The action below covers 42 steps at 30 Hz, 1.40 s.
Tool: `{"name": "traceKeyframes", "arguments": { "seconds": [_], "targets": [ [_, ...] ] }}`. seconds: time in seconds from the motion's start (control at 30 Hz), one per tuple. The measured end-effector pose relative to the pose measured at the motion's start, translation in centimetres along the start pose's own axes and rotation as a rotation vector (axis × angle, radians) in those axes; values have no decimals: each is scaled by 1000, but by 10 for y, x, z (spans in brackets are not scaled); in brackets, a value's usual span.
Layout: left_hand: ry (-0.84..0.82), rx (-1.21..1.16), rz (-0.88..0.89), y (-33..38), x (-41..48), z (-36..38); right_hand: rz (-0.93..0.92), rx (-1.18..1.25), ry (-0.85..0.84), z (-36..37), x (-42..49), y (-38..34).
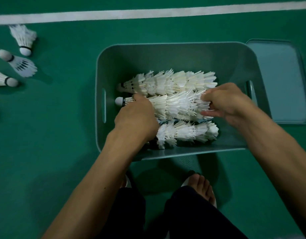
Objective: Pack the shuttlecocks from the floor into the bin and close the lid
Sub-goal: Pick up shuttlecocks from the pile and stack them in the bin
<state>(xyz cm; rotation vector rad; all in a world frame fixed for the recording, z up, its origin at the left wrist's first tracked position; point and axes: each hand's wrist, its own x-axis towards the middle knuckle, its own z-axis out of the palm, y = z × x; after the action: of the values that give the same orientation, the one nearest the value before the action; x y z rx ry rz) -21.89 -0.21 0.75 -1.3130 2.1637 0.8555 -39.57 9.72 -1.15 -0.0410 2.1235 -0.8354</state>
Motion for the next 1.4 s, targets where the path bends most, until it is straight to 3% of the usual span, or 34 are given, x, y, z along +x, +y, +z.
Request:
{"name": "traceKeyframes", "arguments": {
  "seconds": [0.13,0.33,0.5,0.7,0.9,1.1,1.17,1.4],
  "targets": [
    [6,-39,-3,-1,0,0,29,39,7,0,1,0],
    [25,-18,-5,1,-5,0,-83,-243,41,5,3,3],
    [133,-15,58,-1,-28,-6,-266,-442,242,-6,-24,5],
    [281,-73,218,-18,-64,-16,-561,-362,411,-8,-80,-11],
    [444,-178,261,-60,-74,-24,-710,-230,212,43,-117,-43],
    [566,-448,227,-121,-64,-44,-843,-274,68,125,-126,-78],
    [623,-494,193,-134,-60,-45,-872,-298,15,150,-124,-93],
    [595,-630,-60,-202,-16,-44,-997,-422,-127,228,-124,-140]
  ]
}}
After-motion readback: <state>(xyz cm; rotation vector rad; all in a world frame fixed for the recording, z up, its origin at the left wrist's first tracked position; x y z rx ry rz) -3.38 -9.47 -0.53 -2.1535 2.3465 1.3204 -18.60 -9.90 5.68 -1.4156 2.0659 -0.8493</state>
